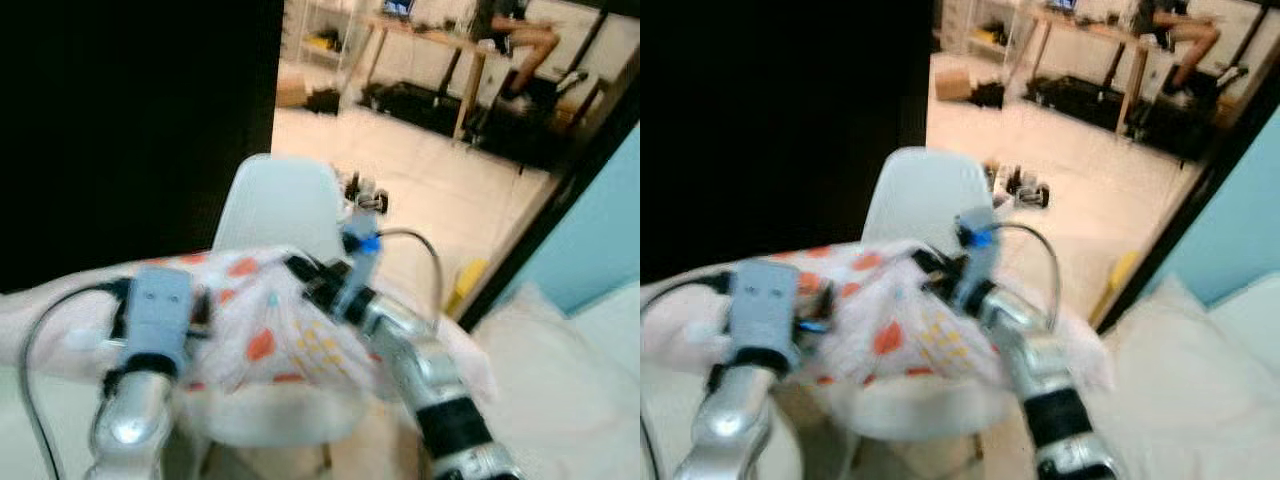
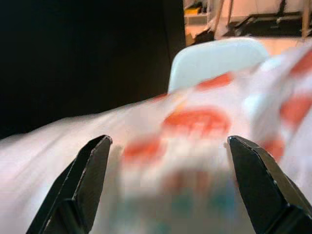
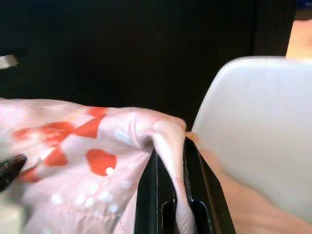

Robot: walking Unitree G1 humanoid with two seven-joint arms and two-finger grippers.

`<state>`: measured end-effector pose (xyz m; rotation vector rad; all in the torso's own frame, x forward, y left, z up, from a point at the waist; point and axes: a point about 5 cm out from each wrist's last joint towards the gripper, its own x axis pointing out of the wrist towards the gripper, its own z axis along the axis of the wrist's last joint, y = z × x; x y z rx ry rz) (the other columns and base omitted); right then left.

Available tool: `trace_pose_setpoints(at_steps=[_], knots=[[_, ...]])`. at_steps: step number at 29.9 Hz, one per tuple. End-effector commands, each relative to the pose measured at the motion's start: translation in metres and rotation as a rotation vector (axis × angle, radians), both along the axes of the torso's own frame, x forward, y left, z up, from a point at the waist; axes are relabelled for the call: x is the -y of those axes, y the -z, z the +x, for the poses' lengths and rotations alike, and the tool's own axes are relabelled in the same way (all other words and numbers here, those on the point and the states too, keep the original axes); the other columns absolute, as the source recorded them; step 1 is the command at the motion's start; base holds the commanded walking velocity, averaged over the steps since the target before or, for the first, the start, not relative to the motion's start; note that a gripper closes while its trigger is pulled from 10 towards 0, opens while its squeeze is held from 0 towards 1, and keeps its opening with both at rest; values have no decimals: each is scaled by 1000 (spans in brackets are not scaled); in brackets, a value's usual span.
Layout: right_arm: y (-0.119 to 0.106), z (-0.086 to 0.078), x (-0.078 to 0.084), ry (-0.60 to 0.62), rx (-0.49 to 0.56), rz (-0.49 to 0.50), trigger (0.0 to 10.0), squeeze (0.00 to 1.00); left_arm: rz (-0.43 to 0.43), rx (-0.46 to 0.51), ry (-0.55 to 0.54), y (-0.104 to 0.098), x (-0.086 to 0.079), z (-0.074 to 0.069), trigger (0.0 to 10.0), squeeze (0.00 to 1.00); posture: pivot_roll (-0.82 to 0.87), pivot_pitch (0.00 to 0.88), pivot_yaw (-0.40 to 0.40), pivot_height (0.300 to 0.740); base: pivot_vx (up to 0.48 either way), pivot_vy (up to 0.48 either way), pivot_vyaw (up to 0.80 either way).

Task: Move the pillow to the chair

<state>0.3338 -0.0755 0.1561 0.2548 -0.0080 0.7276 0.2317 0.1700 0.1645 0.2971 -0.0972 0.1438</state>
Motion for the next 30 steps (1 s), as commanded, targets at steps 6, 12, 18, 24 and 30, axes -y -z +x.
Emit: trace_pose_setpoints(at_steps=[6, 12, 18, 24, 30], knots=[[-20, 6, -11, -11, 86, 1, 10000, 0, 10, -39, -33, 5, -3, 0, 10000, 0, 97, 0, -146, 740, 47, 0, 0], [-20, 7, -19, -87, 79, -24, 10000, 0, 21, -47, -75, 3, -7, 0, 10000, 0, 95, 0, -144, 740, 0, 0, 0], [-16, 9, -32, -210, 18, -83, 10000, 0, 82, -57, -126, 0, -11, -1, 10000, 0, 98, 0, -145, 735, 0, 0, 0], [-19, 14, -35, -223, 0, -42, 10000, 0, 118, -49, -138, -4, -13, 1, 10000, 0, 101, 0, -147, 715, 0, 0, 0], [-24, 16, -41, -212, -7, -4, 10000, 0, 121, -32, -154, -12, -16, 3, 10000, 0, 107, 0, -150, 690, 0, 0, 0]])
